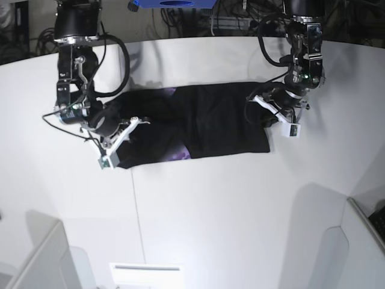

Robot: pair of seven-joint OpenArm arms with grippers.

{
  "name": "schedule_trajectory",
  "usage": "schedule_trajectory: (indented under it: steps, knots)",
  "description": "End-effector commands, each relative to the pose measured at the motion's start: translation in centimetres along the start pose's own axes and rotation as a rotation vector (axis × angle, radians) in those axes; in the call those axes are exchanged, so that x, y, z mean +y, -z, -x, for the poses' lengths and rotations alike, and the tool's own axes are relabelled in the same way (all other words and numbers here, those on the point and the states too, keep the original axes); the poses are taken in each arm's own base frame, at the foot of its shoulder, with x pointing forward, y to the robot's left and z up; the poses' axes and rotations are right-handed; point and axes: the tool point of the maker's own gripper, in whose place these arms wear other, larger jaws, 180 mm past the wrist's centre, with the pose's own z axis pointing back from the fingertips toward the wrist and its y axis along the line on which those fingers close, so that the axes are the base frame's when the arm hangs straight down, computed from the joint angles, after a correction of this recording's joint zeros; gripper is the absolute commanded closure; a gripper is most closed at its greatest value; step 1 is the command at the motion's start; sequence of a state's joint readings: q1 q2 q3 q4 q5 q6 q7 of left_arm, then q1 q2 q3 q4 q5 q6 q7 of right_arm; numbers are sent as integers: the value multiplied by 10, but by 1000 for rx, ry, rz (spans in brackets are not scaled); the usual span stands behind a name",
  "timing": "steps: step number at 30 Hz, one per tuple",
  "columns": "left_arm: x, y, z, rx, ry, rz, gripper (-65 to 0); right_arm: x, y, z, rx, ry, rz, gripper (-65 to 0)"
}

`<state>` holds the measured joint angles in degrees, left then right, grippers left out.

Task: Fold the T-shirt properly
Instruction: 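Grasp the other strip end with the right gripper and fold it toward the left gripper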

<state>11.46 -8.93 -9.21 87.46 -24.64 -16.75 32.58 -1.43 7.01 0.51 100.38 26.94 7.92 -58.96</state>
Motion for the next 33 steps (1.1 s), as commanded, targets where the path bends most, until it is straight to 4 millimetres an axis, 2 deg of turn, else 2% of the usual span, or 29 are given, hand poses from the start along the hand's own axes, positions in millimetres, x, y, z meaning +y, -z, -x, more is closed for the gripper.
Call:
schedule_trajectory:
  steps: [1,8,16,19,25,29,33]
  knots:
    - [2,-1,-3,2,14,-4,0,12,-7,-19,-66,-5,-32,0]
    - [-2,0,-1,8,19,5,0,50,-20,-25,-91,-9,-101,0]
    - [-4,-1,2,12,19,7,0,80,-20,-18,-86,39,-169,0]
    - [-3,-3,9,27,15,6,0,107,-18,-12,-76,12,-226,0]
    - [-4,-7,21,50,6,9,0,139,-13,-14,-98,67,-258,0]
    - [-20,-3,28,72,29,45,0,153,-13,-11,-91,43,-286,0]
    - [-20,-3,29,73,29,46,0,162,-13,-7,-80,31,-304,0]
